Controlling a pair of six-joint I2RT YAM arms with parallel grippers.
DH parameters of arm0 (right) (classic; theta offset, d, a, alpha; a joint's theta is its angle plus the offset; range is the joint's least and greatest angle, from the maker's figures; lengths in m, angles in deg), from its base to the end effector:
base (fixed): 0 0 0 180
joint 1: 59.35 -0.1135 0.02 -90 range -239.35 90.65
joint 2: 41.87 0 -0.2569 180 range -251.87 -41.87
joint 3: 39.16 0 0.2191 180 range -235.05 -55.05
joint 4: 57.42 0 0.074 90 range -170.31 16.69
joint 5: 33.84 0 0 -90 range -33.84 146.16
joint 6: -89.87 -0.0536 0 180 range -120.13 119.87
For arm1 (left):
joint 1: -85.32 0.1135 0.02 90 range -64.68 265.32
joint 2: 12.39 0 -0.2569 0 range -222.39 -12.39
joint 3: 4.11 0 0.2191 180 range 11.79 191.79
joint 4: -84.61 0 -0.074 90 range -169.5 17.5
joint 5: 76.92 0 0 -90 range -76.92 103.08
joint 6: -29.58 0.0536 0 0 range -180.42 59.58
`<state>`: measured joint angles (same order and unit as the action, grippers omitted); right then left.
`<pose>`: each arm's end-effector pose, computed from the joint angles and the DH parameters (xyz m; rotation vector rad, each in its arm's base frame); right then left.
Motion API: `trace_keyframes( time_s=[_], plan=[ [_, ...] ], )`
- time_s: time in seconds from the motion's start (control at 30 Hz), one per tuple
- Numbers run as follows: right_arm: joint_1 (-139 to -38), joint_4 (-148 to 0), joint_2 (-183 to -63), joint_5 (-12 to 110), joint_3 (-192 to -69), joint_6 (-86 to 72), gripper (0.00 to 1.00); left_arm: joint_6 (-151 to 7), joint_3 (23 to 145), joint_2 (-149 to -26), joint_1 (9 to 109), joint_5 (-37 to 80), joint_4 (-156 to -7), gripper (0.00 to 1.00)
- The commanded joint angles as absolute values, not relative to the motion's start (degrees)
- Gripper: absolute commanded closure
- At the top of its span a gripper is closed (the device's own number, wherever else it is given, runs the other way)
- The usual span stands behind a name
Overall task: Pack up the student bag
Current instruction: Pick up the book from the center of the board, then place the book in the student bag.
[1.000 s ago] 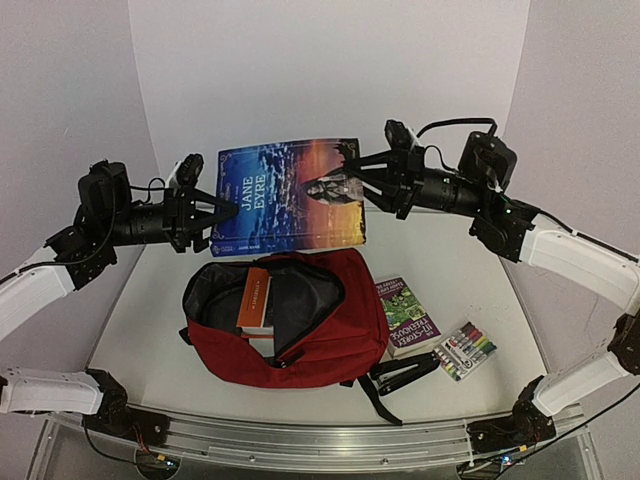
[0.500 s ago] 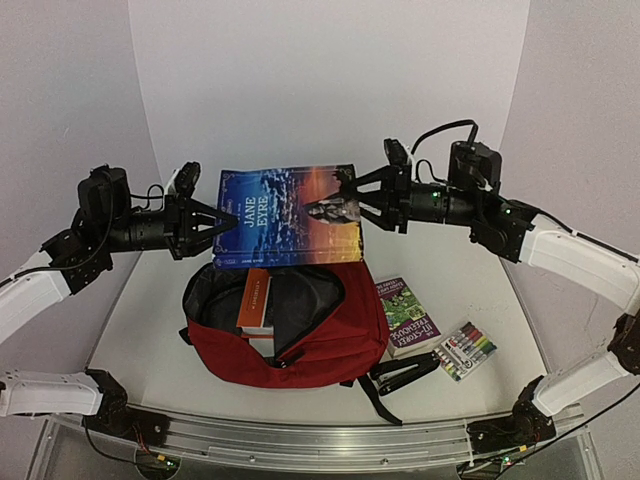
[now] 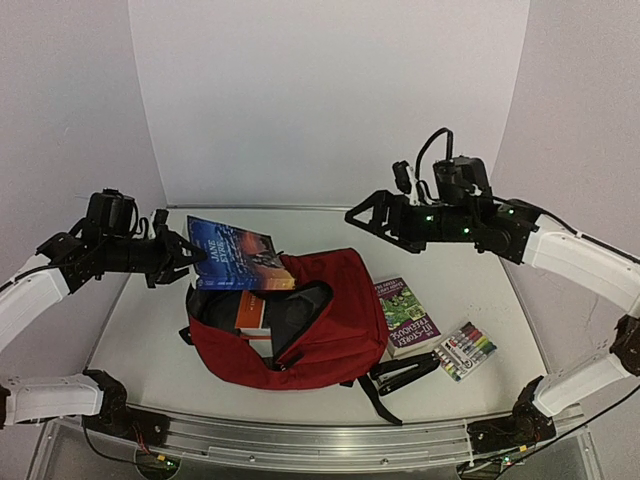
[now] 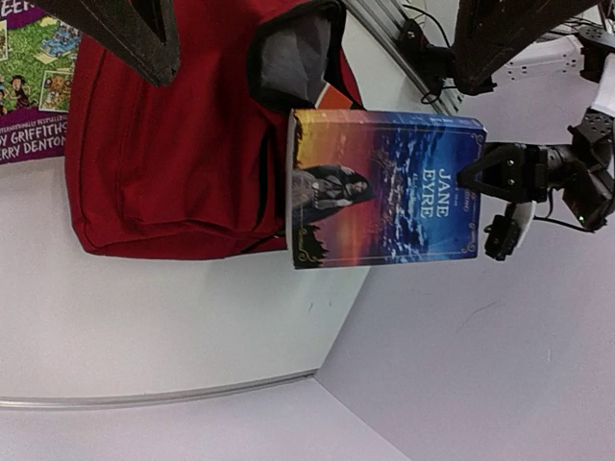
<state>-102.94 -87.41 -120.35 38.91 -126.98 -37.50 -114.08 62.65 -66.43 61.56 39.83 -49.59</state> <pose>0.2078 0.2198 0.3566 -0.3353 2.0933 1.1901 0.1596 -0.0966 0.3032 -0.3133 2.3461 -1.2313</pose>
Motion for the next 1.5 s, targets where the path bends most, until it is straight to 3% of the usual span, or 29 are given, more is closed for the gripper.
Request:
trace_keyframes(
  time_s=[0.0,0.37,1.03,1.17,1.2,1.3,1.4,1.43,1.47],
  plan=[
    [-105.70,-91.23,-122.76,45.54,-125.51,-35.43,0.02,-111.14,69.15,-62.05,61.74,34.36,-49.06,1.00],
    [-113.42,-91.12,-133.27,46.47,-129.68,-35.93,0.02,-109.85,72.24,-56.28,61.86,26.21,-39.47,1.00],
    [-124.33,-91.92,-145.49,50.83,-143.45,-35.30,0.04,-111.55,68.51,-56.36,61.81,30.62,-43.89,1.00],
    [-124.48,-94.51,-148.20,55.55,-145.54,-35.89,0.17,-111.33,68.81,-56.32,61.84,31.06,-44.25,1.00],
    [-124.49,-95.15,-148.73,56.43,-146.26,-35.81,0.24,-111.22,68.97,-56.26,61.82,31.08,-44.09,1.00],
    [-124.47,-96.83,-150.15,59.33,-148.82,-35.43,0.54,-110.83,69.45,-55.98,61.83,30.82,-43.17,1.00],
    [-124.47,-98.67,-150.19,64.24,-150.92,-36.54,0.94,-110.78,69.58,-55.29,61.79,30.14,-41.75,1.00],
    [-124.44,-99.14,-149.59,66.72,-151.18,-37.57,1.00,-110.78,69.57,-54.91,61.84,29.92,-41.26,1.00],
    [-124.40,-99.20,-148.51,68.77,-151.17,-38.65,1.00,-110.78,69.60,-54.35,61.81,29.74,-40.76,1.00]
  ],
)
